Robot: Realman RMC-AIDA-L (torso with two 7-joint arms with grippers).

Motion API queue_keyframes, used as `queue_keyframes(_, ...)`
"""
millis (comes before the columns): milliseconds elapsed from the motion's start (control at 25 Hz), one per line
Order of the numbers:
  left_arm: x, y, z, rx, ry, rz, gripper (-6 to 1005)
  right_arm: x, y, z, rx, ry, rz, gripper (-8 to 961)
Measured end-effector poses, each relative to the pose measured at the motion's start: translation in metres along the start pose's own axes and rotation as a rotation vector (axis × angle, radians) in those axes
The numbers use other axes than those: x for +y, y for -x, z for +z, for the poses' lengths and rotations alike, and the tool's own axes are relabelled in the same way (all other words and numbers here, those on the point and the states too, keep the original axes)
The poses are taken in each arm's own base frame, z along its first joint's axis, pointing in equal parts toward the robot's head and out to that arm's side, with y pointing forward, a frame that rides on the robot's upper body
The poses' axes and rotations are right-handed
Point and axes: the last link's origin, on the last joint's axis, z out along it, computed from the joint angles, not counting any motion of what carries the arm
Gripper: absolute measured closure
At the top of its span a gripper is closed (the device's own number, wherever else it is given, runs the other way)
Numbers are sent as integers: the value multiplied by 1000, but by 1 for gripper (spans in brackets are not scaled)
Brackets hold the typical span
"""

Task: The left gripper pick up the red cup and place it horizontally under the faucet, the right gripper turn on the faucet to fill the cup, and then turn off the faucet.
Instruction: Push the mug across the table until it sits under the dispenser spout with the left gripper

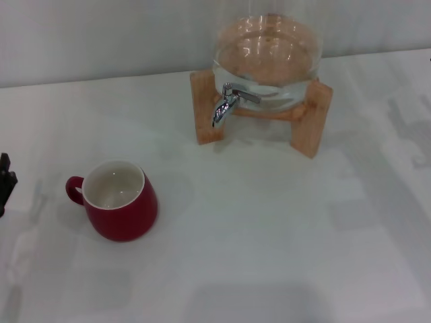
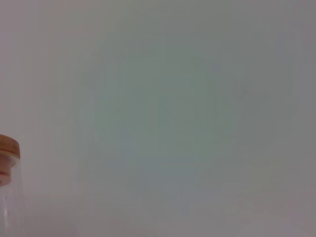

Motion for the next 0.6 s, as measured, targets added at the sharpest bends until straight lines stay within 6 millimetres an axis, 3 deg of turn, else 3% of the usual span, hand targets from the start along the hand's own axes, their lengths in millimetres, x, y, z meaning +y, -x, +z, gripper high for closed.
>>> queue_keyframes(600,11,11,-26,-52,46,-25,121,-2,-3,-5,15,-12,5,232)
